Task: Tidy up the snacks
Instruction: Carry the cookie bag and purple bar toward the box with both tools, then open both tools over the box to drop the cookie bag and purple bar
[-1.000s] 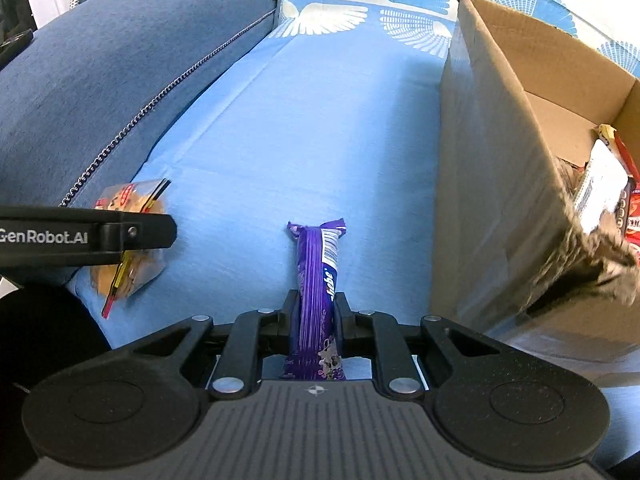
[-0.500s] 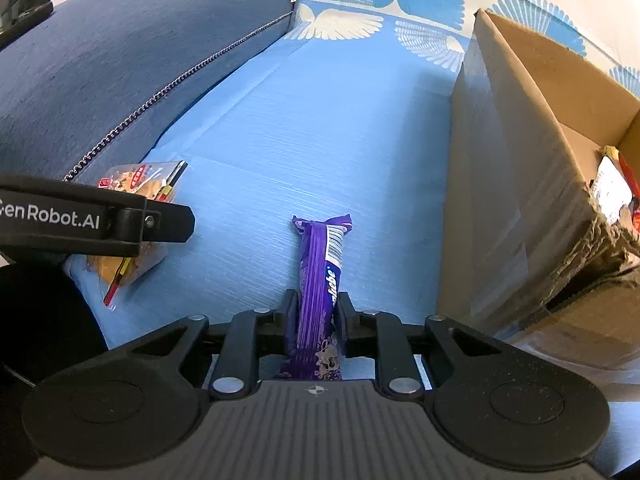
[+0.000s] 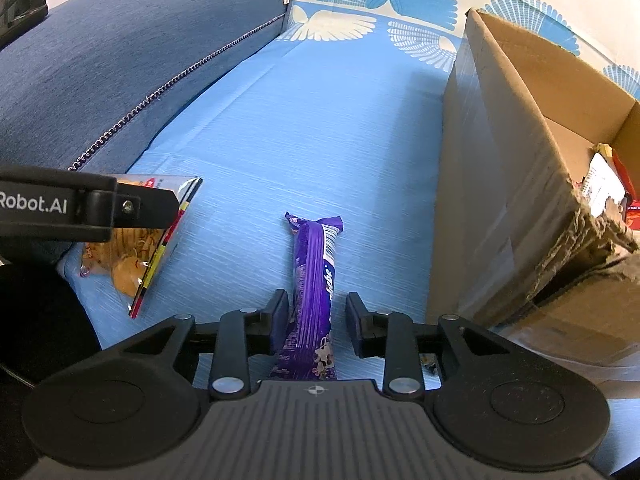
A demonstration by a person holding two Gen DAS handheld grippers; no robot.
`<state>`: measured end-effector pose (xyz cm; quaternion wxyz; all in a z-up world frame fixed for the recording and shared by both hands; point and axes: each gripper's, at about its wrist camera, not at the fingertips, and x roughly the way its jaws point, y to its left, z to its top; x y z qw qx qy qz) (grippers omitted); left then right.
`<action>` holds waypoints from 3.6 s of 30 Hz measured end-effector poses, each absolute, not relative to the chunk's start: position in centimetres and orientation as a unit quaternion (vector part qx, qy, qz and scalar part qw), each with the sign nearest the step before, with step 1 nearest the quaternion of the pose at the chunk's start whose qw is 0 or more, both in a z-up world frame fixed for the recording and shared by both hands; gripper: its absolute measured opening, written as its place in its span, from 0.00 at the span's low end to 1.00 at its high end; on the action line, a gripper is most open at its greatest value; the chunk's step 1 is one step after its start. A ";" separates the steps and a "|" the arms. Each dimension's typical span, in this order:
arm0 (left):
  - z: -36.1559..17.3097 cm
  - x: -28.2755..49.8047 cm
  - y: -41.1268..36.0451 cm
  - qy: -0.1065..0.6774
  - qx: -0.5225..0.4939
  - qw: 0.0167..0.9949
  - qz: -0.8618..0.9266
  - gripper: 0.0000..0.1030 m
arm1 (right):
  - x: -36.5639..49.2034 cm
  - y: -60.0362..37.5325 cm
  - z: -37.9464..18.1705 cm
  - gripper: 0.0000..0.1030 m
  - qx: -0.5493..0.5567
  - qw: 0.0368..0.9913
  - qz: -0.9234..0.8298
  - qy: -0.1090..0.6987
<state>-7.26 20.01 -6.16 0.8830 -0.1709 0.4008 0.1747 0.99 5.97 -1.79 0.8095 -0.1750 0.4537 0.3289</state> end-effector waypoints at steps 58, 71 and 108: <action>3.2 -5.9 16.3 0.297 -0.180 0.921 0.174 0.67 | 5.2 -3.6 10.7 0.15 -0.019 0.880 0.410 0.239; 9.3 4.6 10.5 0.252 -0.181 0.946 0.096 0.67 | 10.6 -8.1 9.9 0.15 0.052 0.922 0.267 0.276; 12.4 13.3 2.6 0.252 -0.177 0.951 0.009 0.80 | 13.4 -11.8 9.6 0.52 0.077 0.947 0.162 0.267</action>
